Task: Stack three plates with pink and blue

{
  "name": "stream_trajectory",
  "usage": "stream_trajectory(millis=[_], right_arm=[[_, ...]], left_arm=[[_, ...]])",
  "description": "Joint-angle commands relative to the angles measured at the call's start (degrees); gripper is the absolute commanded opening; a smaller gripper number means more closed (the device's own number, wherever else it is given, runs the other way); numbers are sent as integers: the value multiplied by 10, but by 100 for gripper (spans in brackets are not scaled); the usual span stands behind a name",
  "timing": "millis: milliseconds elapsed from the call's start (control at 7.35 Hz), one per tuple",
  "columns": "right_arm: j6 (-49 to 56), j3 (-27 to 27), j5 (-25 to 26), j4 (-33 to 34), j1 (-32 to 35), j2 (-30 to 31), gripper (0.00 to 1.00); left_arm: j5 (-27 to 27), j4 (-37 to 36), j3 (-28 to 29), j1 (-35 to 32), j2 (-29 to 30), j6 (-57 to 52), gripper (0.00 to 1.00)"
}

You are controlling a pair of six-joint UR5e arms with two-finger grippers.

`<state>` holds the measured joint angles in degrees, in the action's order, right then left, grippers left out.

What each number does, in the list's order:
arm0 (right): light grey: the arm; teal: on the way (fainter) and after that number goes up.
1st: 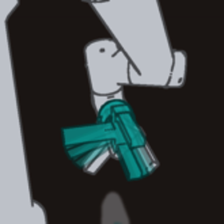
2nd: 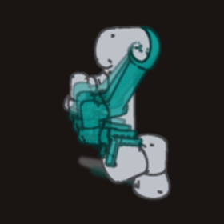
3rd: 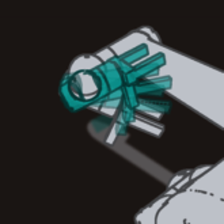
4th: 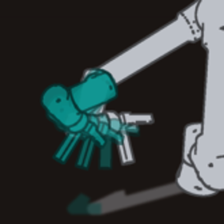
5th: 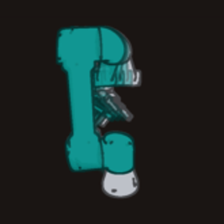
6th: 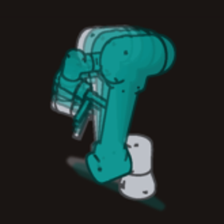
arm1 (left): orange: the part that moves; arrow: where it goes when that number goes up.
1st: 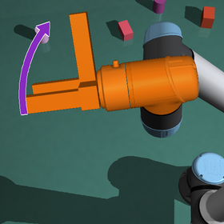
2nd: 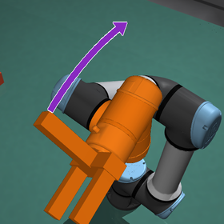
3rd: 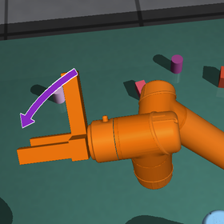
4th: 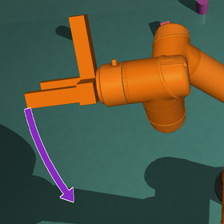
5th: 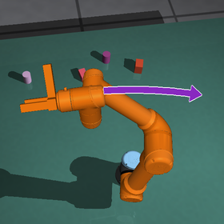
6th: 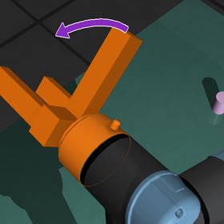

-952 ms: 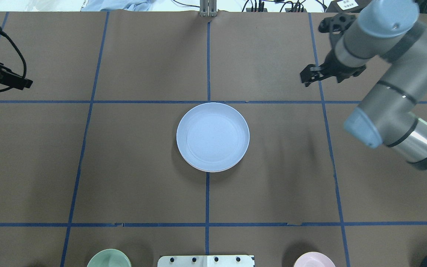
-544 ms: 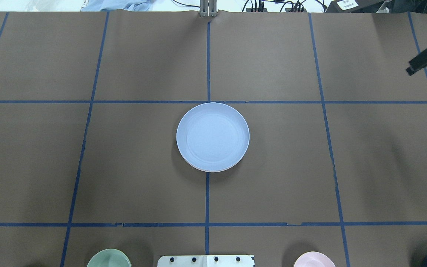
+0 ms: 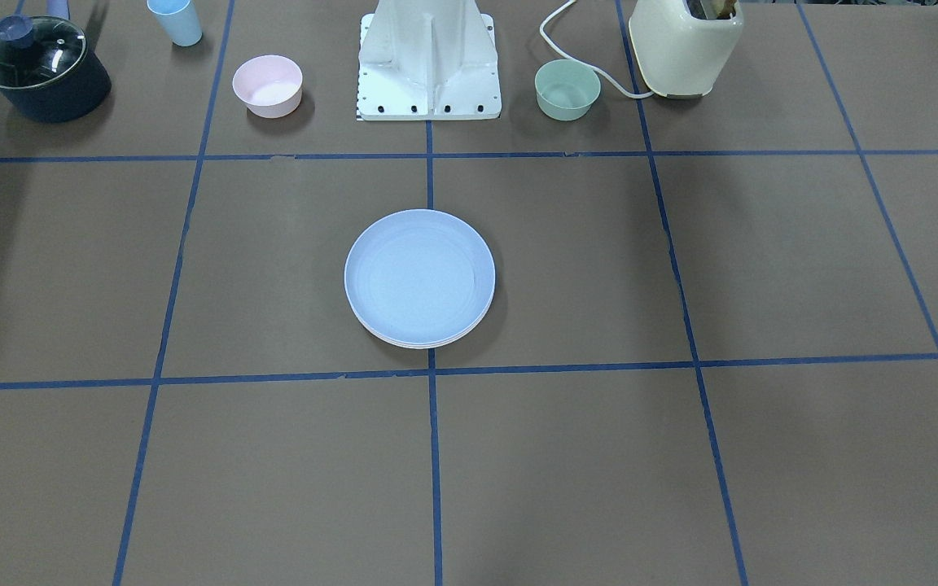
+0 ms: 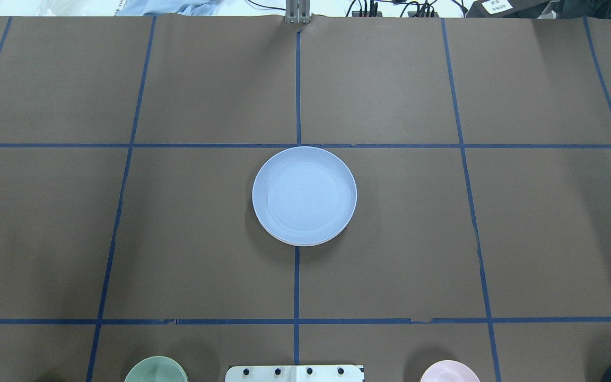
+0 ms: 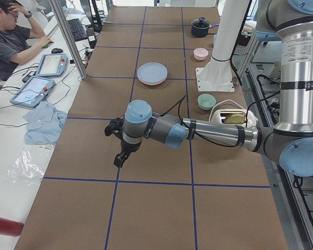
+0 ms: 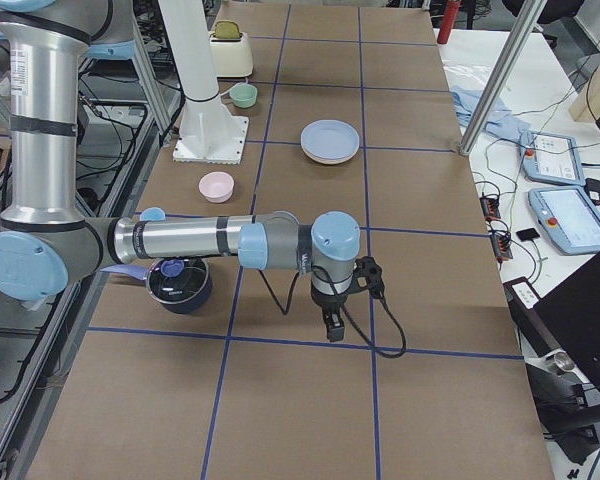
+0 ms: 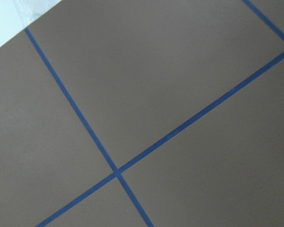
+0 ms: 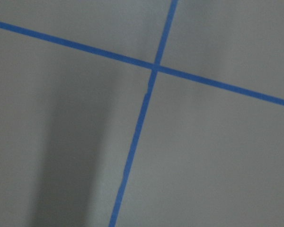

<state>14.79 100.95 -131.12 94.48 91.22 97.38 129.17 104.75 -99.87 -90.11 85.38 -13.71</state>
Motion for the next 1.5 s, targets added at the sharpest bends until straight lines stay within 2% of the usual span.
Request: stream_trajectory(millis=[0,136,272,1224,1361], right_arm=[[-4,-1,-2,-3,12,23,100],[-5,0,-2,-3,12,23,100],[-4,1,-2,-4,12,22,100],[-3,0,-5,-4,12,22,100],[-3,0,-5,-4,12,22,100]], left_arm=[[-3,-39,37,-25,1,1,100],[-1,-91,35,-25,1,0,100],[11,-99,28,-26,-5,0,100],[13,-69,33,-25,-7,-5,100],[13,-66,34,-23,-24,9,100]])
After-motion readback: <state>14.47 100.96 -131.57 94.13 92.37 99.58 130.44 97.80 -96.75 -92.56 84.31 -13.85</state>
